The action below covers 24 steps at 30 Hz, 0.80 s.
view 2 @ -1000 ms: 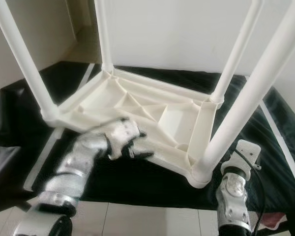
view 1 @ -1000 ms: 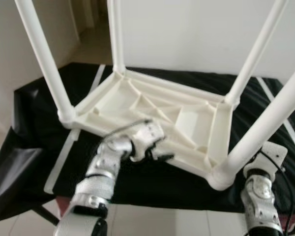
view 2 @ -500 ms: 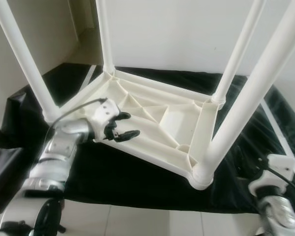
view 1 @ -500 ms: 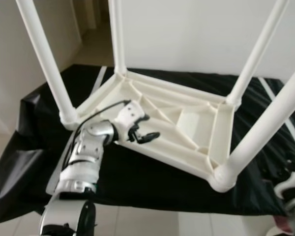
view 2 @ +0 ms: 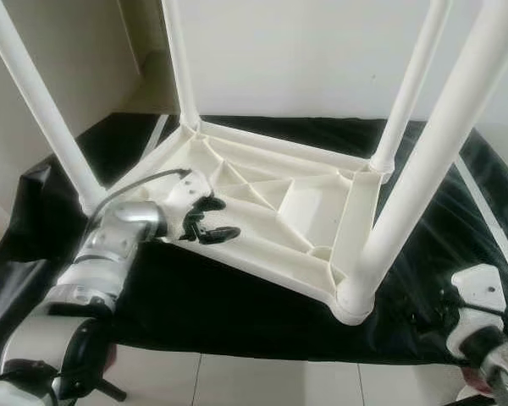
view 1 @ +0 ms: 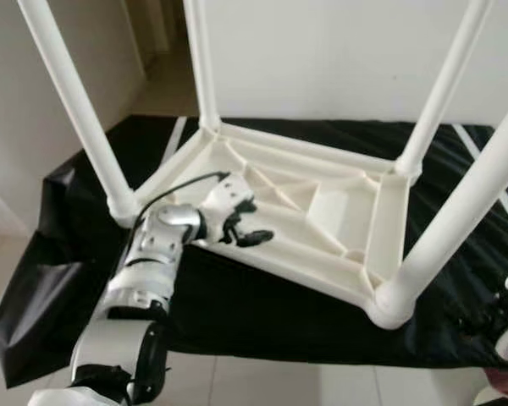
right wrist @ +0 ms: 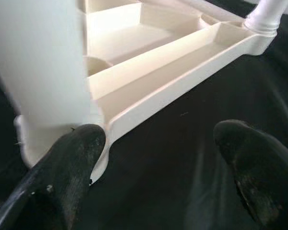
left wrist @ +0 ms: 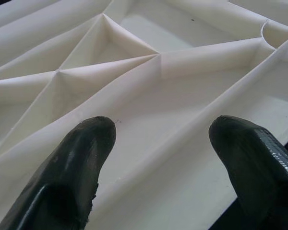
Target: Building children table
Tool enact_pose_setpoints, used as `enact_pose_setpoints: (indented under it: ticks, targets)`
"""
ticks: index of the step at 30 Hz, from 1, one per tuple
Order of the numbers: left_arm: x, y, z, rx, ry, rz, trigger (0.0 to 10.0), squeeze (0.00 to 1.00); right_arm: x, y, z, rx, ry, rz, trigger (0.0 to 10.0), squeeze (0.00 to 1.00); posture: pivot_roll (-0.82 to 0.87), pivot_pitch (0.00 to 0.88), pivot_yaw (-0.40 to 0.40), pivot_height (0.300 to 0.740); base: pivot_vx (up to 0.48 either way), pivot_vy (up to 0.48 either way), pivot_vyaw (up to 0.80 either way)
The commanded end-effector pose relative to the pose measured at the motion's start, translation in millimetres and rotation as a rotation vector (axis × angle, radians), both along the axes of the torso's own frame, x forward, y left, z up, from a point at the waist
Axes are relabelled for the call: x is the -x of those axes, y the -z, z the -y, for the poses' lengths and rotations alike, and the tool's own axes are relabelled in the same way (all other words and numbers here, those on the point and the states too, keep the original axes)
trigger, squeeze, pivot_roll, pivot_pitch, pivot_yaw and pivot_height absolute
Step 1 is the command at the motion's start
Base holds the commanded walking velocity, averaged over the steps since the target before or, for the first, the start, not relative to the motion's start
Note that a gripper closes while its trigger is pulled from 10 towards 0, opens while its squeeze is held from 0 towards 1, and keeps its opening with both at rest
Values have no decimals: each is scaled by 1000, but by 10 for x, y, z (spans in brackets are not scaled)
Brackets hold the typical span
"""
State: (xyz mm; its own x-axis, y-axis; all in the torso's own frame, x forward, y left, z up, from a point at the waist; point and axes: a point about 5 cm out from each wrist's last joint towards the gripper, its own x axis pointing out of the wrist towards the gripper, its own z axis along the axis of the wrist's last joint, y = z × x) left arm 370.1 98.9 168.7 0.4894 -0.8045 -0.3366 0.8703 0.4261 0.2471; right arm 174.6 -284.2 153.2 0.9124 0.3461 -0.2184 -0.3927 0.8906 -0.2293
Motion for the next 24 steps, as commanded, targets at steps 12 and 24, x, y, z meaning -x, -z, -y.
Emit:
enact_pose_setpoints:
  ticks: [12, 24]
  targets:
    - [-184, -24, -111, 27, -487, 216, 10000, 0, -73, 25, -338, -72, -181, -60, 10000, 0, -40, 0, 2, 740, 0, 0, 0]
    - [-39, -6, 221, 180, -326, 133, 10000, 0, -456, 136, -812, -237, -137, 64, 10000, 0, -15, 22, -34, 740, 0, 0, 0]
